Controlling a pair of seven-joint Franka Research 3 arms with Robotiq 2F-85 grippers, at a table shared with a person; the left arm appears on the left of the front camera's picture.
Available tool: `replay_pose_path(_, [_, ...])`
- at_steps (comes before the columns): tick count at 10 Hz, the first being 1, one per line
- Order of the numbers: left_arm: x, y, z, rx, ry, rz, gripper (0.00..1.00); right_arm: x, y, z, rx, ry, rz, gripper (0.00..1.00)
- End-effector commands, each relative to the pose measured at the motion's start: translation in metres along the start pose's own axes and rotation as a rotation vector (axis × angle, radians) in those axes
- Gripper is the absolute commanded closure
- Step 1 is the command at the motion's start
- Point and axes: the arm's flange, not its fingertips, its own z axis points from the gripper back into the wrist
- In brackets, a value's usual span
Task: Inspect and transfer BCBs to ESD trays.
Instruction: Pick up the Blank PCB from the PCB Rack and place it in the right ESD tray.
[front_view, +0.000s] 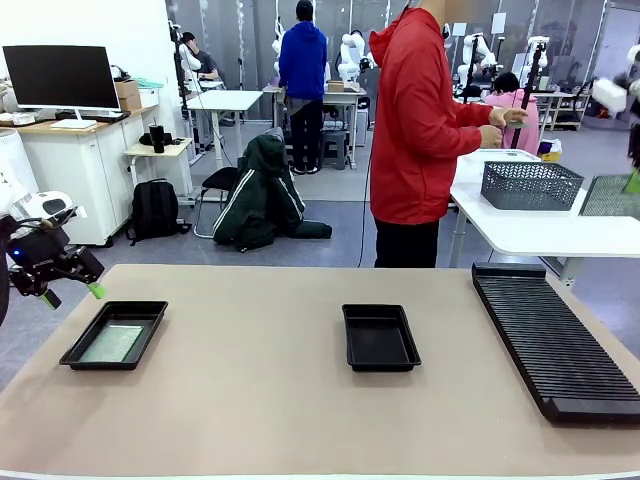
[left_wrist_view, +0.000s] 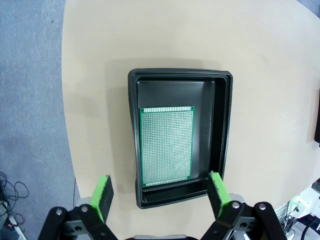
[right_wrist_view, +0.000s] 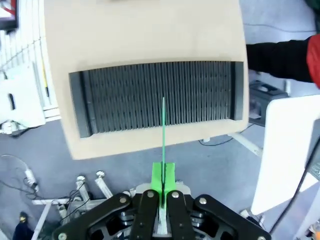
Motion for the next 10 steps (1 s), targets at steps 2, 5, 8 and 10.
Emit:
replay_pose_path(2, [0.000, 0.001, 0.000, -0.003, -0.010, -0.002, 0.00, 0.003, -0.001, 0.062, 0.022, -0.010, -0.052, 0.98])
replay_pose_path(5, [0.000, 0.001, 0.000, -0.003, -0.010, -0.002, 0.00, 0.003, 0.017, 0.105, -0.003, -0.034, -0.068, 0.98])
replay_pose_path(8, [0.000, 0.001, 0.000, -0.003, -0.010, -0.002, 0.00, -0.001, 0.023, 0.111, -0.018, -0.015, -0.045, 0.98])
replay_pose_path(10, [0.000, 0.001, 0.000, -0.003, -0.010, -0.002, 0.00, -0.001, 0.023, 0.111, -0.018, -0.015, -0.045, 0.98])
